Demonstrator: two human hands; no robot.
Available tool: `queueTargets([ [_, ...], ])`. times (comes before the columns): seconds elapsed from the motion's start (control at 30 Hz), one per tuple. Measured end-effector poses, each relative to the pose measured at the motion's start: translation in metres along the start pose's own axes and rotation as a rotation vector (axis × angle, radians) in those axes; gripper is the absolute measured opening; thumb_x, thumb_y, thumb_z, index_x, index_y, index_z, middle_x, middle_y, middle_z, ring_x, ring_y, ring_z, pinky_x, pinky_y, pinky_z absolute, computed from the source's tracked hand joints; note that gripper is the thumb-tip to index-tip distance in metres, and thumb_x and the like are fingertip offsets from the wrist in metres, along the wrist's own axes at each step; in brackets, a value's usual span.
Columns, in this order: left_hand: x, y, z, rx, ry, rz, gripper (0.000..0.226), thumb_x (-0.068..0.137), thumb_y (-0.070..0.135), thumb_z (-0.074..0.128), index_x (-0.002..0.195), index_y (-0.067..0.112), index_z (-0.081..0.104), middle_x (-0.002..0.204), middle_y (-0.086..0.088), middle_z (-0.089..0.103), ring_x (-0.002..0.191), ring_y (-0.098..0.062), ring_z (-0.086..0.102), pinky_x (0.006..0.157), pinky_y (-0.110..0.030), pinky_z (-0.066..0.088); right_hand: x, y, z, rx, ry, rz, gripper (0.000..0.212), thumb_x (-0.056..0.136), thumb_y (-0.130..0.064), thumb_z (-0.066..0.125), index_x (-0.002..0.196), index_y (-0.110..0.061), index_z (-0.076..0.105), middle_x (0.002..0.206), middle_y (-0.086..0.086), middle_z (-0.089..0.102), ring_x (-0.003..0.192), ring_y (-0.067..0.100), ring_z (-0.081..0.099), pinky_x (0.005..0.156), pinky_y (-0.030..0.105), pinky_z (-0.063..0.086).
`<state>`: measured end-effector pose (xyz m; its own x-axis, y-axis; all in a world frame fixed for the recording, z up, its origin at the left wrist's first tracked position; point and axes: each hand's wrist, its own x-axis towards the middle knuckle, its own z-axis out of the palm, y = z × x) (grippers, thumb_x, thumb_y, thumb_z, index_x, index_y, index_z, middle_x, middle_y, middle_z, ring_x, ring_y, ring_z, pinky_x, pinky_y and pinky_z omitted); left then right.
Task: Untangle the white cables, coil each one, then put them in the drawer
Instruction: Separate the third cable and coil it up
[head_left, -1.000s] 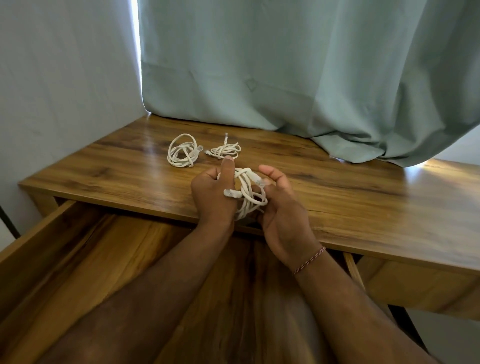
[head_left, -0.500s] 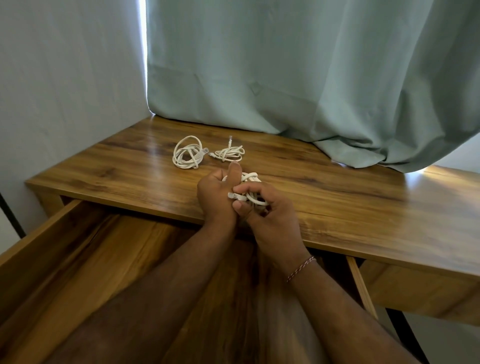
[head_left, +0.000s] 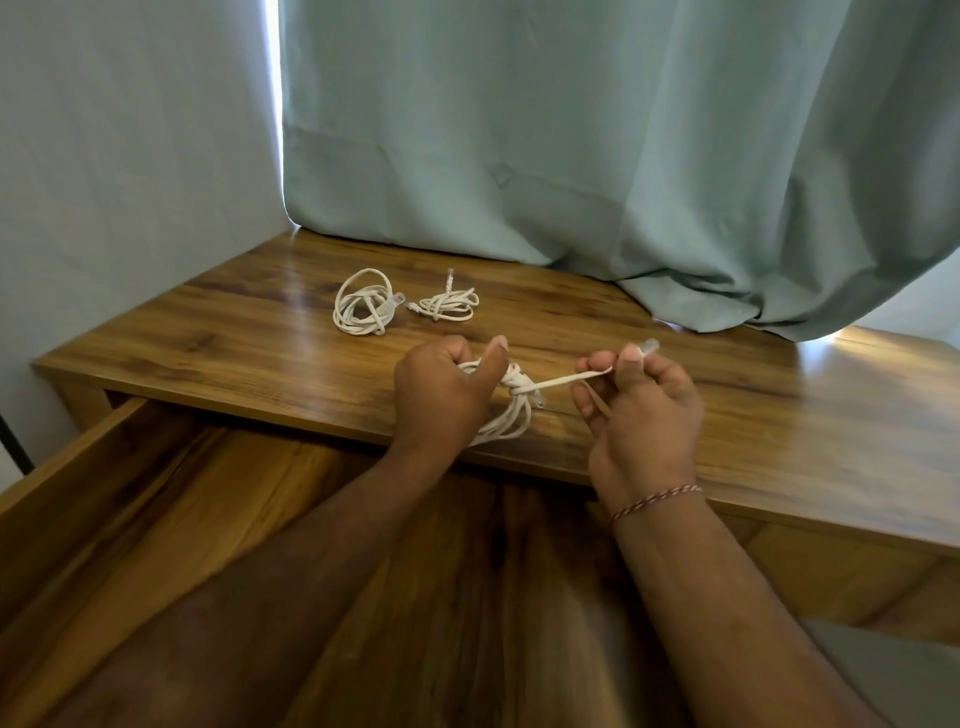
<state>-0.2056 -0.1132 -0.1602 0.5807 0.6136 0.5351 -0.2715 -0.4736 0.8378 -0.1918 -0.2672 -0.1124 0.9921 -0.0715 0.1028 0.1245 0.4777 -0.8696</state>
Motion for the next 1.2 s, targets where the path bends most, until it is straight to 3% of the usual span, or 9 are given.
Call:
queueTargets([
  [0.1,0.003,0.002,-0.001,-0.029,-0.057,-0.054,0.059,0.090,0.046,0.074,0.059,0.000,0.052,0.055,-0.018,0.053,0.047,-0.023,0.046,0.049,-0.043,0.045,0.009,-0.005,-0.002,0.085,0.039,0.131,0.008,0.107,-0.016,0.053,0.105,-0.015,0.060,0.070,0.000,0.069,0.076,0.017,0.071,0.084,0.043,0.062],
  [0.17,0.008,0.003,-0.002,-0.138,-0.232,-0.161,0.060,0.090,0.046,0.075,0.062,0.000,0.049,0.057,-0.023,0.045,0.049,-0.022,0.044,0.046,-0.040,0.041,0.015,0.000,-0.007,0.081,0.026,0.133,0.007,0.106,-0.018,0.054,0.107,-0.014,0.060,0.073,0.000,0.070,0.077,0.017,0.071,0.083,0.041,0.062],
  [0.3,0.017,-0.003,-0.017,-0.405,-0.525,-0.342,0.032,0.102,0.031,0.062,0.083,0.005,0.057,0.061,-0.010,0.042,0.052,-0.013,0.038,0.053,-0.027,0.038,0.029,0.006,-0.025,-0.061,-0.203,0.029,0.004,0.102,-0.013,0.061,0.106,-0.014,0.060,0.098,0.012,0.077,0.077,0.014,0.067,0.072,0.033,0.059],
  [0.43,0.024,-0.008,-0.023,-0.617,-0.481,-0.512,0.023,0.106,0.018,0.054,0.090,0.003,0.058,0.071,-0.008,0.057,0.060,-0.017,0.054,0.058,-0.028,0.049,0.028,0.018,-0.025,-0.305,-0.361,-0.006,0.017,0.095,0.006,0.063,0.094,-0.011,0.060,0.098,0.014,0.078,0.069,0.015,0.068,0.071,0.033,0.059],
  [0.57,0.023,-0.006,-0.017,-0.598,-0.450,-0.525,0.020,0.107,0.013,0.051,0.094,0.001,0.060,0.081,-0.011,0.064,0.074,-0.019,0.065,0.071,-0.032,0.061,0.024,0.034,-0.020,-0.743,-0.370,-0.225,0.018,0.092,0.000,0.070,0.091,-0.018,0.072,0.085,0.001,0.077,0.073,0.008,0.074,0.068,0.024,0.060],
  [0.67,0.025,-0.006,-0.018,-0.648,-0.420,-0.575,0.021,0.108,0.014,0.049,0.094,0.003,0.060,0.095,-0.019,0.065,0.089,-0.027,0.067,0.088,-0.049,0.060,0.021,0.038,-0.019,-0.845,-0.341,-0.305,0.021,0.091,-0.007,0.074,0.089,-0.027,0.073,0.081,-0.010,0.073,0.071,-0.007,0.067,0.058,0.008,0.048],
  [0.83,0.026,-0.004,-0.020,-0.658,-0.403,-0.619,0.022,0.108,0.016,0.049,0.094,0.002,0.058,0.117,-0.035,0.067,0.109,-0.050,0.067,0.097,-0.070,0.051,0.017,0.044,-0.019,-0.963,-0.402,-0.386,0.012,0.089,-0.018,0.077,0.092,-0.031,0.075,0.087,-0.019,0.070,0.081,-0.010,0.062,0.066,0.008,0.045],
  [0.97,0.026,-0.003,-0.022,-0.721,-0.384,-0.630,0.020,0.108,0.016,0.050,0.100,0.000,0.058,0.113,-0.033,0.070,0.106,-0.047,0.071,0.087,-0.063,0.059,0.012,0.054,-0.013,-1.057,-0.413,-0.561,0.015,0.090,-0.027,0.076,0.104,-0.033,0.076,0.109,-0.016,0.066,0.102,0.001,0.060,0.085,0.020,0.050],
  [1.2,0.023,0.001,-0.020,-0.699,-0.387,-0.608,0.012,0.104,0.012,0.056,0.106,0.003,0.064,0.095,-0.012,0.074,0.082,-0.023,0.072,0.067,-0.038,0.059,-0.001,0.061,-0.001,-0.901,-0.531,-0.588,0.033,0.090,-0.021,0.077,0.121,-0.029,0.070,0.116,-0.016,0.062,0.089,0.002,0.066,0.076,0.024,0.060],
])
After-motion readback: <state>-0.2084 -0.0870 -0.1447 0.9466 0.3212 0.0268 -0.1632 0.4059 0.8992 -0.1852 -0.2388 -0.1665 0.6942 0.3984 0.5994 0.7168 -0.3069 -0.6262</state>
